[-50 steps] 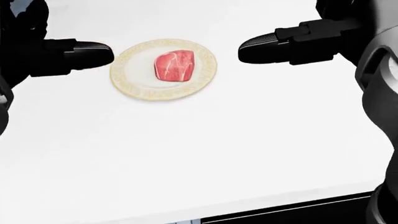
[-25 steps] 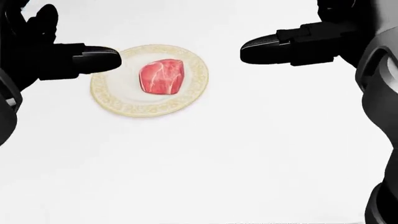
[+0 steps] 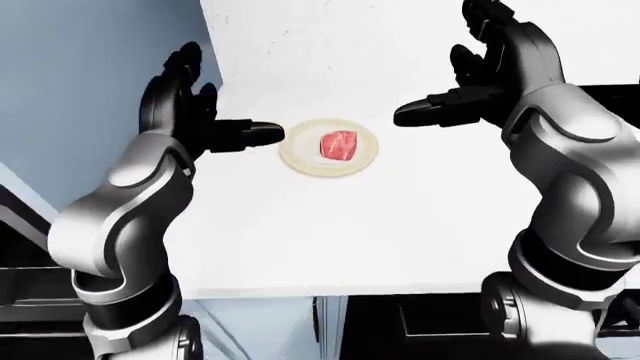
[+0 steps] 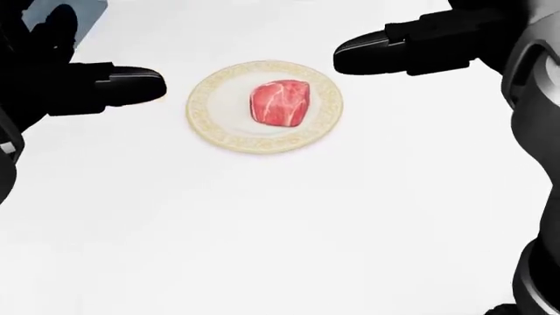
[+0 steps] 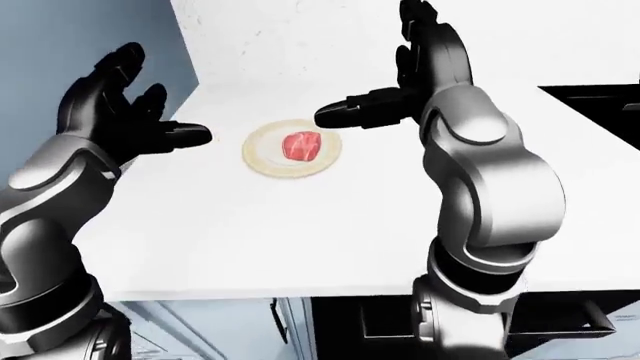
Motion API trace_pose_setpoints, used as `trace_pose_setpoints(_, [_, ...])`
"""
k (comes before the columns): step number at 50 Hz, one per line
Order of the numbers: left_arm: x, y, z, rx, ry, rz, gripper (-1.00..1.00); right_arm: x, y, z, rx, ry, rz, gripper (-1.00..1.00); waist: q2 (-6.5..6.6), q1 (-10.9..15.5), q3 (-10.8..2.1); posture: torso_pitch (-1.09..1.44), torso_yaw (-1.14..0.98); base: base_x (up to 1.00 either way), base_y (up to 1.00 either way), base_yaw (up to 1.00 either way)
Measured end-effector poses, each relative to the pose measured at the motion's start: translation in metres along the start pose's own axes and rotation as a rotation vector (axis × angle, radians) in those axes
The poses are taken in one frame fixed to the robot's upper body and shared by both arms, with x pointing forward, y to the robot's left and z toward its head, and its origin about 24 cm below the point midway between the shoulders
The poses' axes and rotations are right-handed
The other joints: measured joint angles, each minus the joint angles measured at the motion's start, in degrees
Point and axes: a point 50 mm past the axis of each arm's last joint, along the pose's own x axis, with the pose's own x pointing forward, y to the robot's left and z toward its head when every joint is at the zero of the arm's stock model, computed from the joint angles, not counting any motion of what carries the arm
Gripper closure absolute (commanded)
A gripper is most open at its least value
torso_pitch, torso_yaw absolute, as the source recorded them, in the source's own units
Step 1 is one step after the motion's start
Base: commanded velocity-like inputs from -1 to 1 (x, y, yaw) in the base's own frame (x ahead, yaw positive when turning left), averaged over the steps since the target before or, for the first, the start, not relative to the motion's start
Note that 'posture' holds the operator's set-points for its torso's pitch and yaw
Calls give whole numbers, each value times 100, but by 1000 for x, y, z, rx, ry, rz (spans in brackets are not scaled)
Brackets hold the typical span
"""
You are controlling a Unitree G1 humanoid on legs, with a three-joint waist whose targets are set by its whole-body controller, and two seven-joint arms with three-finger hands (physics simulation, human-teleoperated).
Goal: Place the steak on the top rack of the oven.
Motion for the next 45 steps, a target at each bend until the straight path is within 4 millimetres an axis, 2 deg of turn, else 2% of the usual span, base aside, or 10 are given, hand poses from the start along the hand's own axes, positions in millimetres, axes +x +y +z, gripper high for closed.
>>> trace_pose_setpoints(1, [-1, 3, 1, -1, -11, 15, -100, 0, 3, -1, -4, 1, 13, -100, -33, 8, 11, 0, 0, 0, 0, 20])
trace_pose_setpoints(7, [0, 0, -1, -3, -13, 13, -100, 3, 0, -7, -15, 24, 7, -100, 210, -58, 43, 0, 0, 0, 0, 0])
trace_pose_setpoints(11, [2, -2, -7, -3, 21, -4, -100, 5, -2, -12, -20, 65, -13, -100, 285, -92, 85, 0, 0, 0, 0, 0])
trace_pose_setpoints(21, [0, 1, -5, -7, 3, 3, -100, 14, 10, 5, -68, 52, 40, -100, 268, -131, 37, 0, 0, 0, 0, 0])
trace_pose_setpoints(32, [-2, 5, 1, -9, -6, 10, -100, 41, 30, 25, -127, 86, 141, -100, 291, -150, 54, 0, 0, 0, 0, 0])
trace_pose_setpoints(38, [-3, 5, 3, -11, -9, 11, -100, 55, 41, 22, -164, 115, 197, -100, 320, -156, 60, 0, 0, 0, 0, 0])
trace_pose_setpoints(45, [-3, 2, 0, -15, -1, 1, -100, 57, 53, 22, -195, 128, 259, -100, 348, -154, 80, 0, 0, 0, 0, 0])
